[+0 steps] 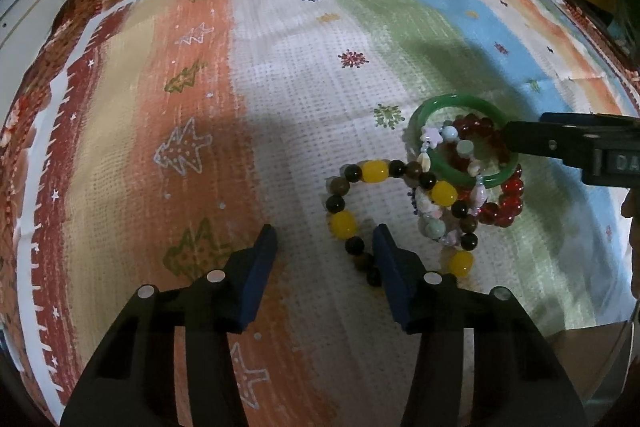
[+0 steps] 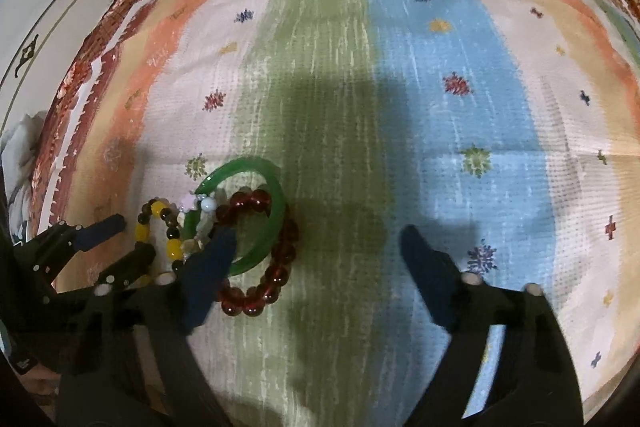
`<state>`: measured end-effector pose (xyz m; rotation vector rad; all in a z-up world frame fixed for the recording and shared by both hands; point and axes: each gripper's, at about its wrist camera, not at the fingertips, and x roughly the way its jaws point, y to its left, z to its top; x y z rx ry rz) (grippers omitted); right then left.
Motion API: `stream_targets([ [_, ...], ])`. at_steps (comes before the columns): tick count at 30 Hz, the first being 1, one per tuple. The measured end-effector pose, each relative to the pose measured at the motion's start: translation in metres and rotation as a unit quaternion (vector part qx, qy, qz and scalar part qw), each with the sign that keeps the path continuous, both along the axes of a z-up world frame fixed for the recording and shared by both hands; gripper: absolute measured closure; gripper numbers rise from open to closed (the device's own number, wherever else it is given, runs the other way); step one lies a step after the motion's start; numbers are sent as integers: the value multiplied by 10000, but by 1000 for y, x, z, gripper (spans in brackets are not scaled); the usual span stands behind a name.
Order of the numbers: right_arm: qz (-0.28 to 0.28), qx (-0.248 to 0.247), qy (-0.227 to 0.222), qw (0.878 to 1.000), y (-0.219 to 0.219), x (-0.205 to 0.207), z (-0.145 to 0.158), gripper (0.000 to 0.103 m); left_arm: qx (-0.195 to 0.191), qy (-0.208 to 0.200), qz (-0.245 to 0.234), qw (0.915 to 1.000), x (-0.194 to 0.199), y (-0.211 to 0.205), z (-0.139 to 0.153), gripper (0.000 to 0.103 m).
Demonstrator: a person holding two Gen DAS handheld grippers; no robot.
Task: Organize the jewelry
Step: 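Grasp the yellow-and-black bracelet with the left tool while the right grasps the green bangle, then lift both held bracelets and carry them over the silver tin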
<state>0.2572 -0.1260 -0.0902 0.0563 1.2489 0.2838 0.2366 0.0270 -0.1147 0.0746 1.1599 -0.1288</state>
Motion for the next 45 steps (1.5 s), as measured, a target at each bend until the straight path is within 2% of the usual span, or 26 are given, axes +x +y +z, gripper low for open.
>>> stream_targets([
  [2, 26, 54, 45, 10000, 0, 1, -4, 30, -2, -16, -59, 10000, 0, -1, 0, 58],
  [5, 58, 168, 71, 9998, 1, 3, -4, 47, -9, -23, -87, 10000, 0, -3, -1, 67],
  [6, 68, 215, 77, 9997, 1, 3, -4, 55, 8, -22, -88, 10000, 1, -4, -1, 72],
  [8, 128, 215, 95, 9996, 3, 3, -5, 61, 26, -37, -114, 9999, 3, -6, -2, 82],
  [9, 169, 207, 98, 9996, 4, 2, -5, 69, 33, -38, -104, 9999, 4, -6, -3, 87],
  [12, 298, 318, 135, 9990, 6, 1, -6, 85, 92, -60, -130, 9999, 3, -8, -3, 92],
  [15, 340, 302, 115, 9989, 7, 0, -3, 86, 43, -63, -83, 9999, 2, -7, -2, 92],
  [19, 384, 353, 48, 9986, 5, -2, 6, 93, -52, -47, -72, 9999, -2, -4, 3, 92],
  [27, 507, 330, -234, 9979, 8, -11, 28, 93, -251, -258, -61, 9993, -10, -4, 25, 92],
  [33, 582, 27, -683, 9960, 8, -19, 49, 91, -429, -433, 0, 9981, -18, 1, 44, 92],
  [45, 486, 338, -970, 9935, -1, -37, 81, 91, -649, -740, 62, 9951, -36, 5, 72, 92],
])
